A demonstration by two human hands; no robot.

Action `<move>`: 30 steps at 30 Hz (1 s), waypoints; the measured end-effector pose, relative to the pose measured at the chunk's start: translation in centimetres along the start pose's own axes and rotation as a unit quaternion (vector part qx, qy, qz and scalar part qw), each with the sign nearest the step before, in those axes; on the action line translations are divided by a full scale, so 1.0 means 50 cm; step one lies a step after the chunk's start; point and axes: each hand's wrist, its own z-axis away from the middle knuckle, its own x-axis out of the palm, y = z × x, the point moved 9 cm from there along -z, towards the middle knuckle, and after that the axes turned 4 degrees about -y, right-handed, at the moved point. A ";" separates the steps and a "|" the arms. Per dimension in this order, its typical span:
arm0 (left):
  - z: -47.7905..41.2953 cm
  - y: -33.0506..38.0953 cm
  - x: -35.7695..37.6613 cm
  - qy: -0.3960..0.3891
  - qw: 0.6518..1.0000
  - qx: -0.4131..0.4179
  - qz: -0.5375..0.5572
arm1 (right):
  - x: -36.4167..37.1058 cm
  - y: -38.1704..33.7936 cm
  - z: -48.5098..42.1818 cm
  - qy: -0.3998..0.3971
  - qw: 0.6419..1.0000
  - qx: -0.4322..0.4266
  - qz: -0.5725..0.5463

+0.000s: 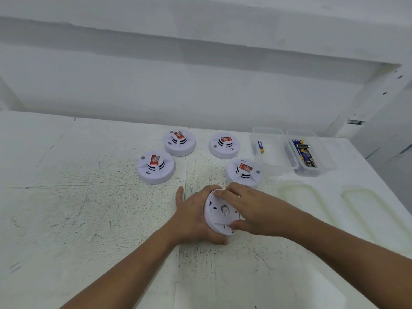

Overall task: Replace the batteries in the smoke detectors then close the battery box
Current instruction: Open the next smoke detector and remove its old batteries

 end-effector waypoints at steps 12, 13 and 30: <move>-0.009 -0.003 0.003 -0.031 0.999 0.009 -0.005 | -0.003 -0.020 -0.022 -0.039 0.998 -0.032 0.048; -0.011 -0.004 0.005 -0.034 0.999 0.012 -0.006 | 0.000 -0.022 -0.024 -0.042 0.997 -0.036 0.061; -0.011 -0.009 -0.006 -0.012 0.999 0.021 -0.030 | 0.010 0.015 -0.020 -0.019 0.996 -0.007 -0.086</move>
